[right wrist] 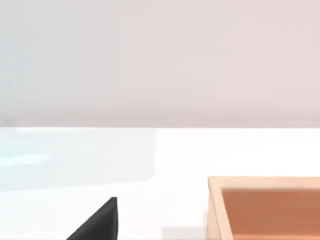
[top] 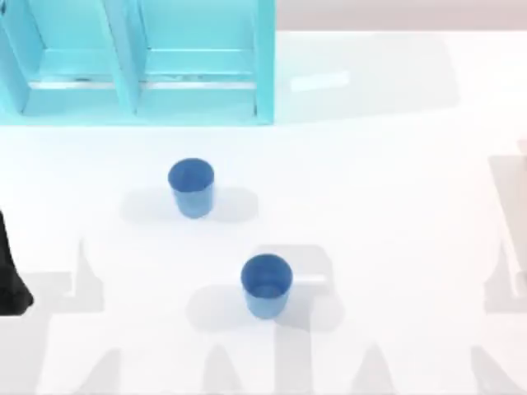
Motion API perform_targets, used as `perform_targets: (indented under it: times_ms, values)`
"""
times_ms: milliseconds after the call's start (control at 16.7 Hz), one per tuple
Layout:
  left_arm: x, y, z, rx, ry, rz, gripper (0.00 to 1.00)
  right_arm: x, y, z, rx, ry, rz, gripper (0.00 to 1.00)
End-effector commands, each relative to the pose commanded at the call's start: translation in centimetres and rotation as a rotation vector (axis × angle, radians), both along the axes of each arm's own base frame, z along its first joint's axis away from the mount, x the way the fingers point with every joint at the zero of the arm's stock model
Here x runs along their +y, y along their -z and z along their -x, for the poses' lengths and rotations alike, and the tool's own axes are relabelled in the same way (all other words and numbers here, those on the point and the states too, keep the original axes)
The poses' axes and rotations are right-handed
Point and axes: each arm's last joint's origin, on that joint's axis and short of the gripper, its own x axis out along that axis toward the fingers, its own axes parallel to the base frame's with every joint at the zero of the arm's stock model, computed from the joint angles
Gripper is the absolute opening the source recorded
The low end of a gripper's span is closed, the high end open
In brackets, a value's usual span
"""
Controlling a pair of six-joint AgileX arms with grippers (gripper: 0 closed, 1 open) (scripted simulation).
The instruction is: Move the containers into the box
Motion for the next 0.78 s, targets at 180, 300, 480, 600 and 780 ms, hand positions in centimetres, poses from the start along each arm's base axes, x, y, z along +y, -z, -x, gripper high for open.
perform_targets:
  times_ms: [180,300,480,600,780]
  values:
    - [0.0,0.0,0.0,0.000,0.000,0.000,1.00,0.0,-0.2,0.0,0.005,-0.002,-0.003,1.00]
    - [0.0,0.0,0.0,0.000,0.000,0.000,1.00,0.2,-1.1,0.0,0.031,-0.012,-0.017,1.00]
    - [0.0,0.0,0.0,0.000,0.000,0.000,1.00,0.7,-3.9,-0.5,0.109,-0.042,-0.057,1.00]
    - [0.0,0.0,0.0,0.000,0.000,0.000,1.00,1.3,-6.6,-1.2,0.180,-0.067,-0.090,1.00]
    - [0.0,0.0,0.0,0.000,0.000,0.000,1.00,2.8,-11.4,-3.5,0.313,-0.105,-0.142,1.00]
